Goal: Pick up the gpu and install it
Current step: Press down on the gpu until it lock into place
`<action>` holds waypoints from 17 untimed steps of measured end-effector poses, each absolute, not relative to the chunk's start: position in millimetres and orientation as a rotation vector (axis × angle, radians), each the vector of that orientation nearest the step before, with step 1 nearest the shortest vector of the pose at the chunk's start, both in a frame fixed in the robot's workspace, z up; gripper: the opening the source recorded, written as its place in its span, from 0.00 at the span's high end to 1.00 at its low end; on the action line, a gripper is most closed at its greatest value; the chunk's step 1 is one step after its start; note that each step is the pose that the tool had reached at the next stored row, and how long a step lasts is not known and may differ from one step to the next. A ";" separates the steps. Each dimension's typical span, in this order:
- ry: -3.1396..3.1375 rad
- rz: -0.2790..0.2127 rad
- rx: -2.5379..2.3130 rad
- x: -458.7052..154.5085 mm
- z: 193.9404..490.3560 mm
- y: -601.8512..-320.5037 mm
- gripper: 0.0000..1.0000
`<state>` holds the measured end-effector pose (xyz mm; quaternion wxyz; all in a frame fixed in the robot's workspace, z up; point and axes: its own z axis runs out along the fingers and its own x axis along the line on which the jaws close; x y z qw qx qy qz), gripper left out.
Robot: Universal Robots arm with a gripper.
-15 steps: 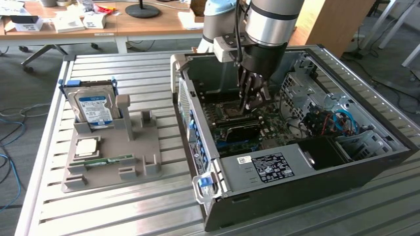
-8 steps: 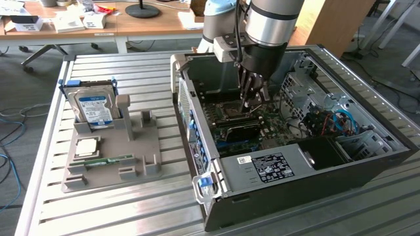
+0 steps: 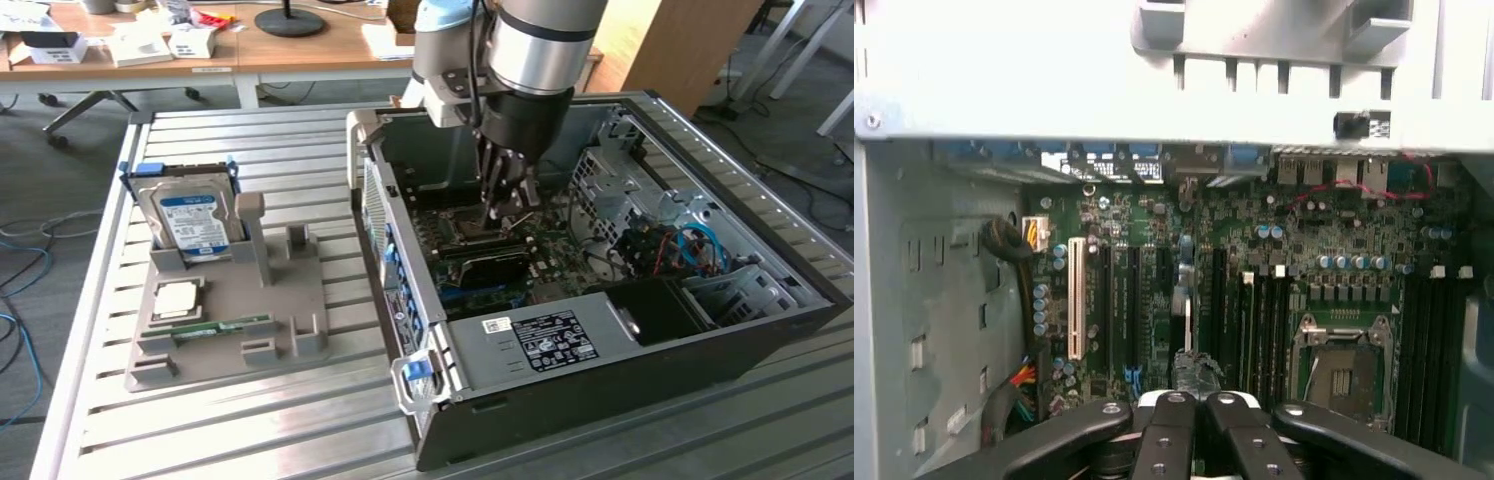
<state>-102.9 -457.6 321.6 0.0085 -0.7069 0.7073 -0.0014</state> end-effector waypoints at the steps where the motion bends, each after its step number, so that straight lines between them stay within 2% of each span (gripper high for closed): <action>1: 2.210 -0.004 -2.208 -103.8 320.3 -457.3 0.89; 17: 2.212 -0.005 -2.207 -104.6 291.0 -457.0 0.89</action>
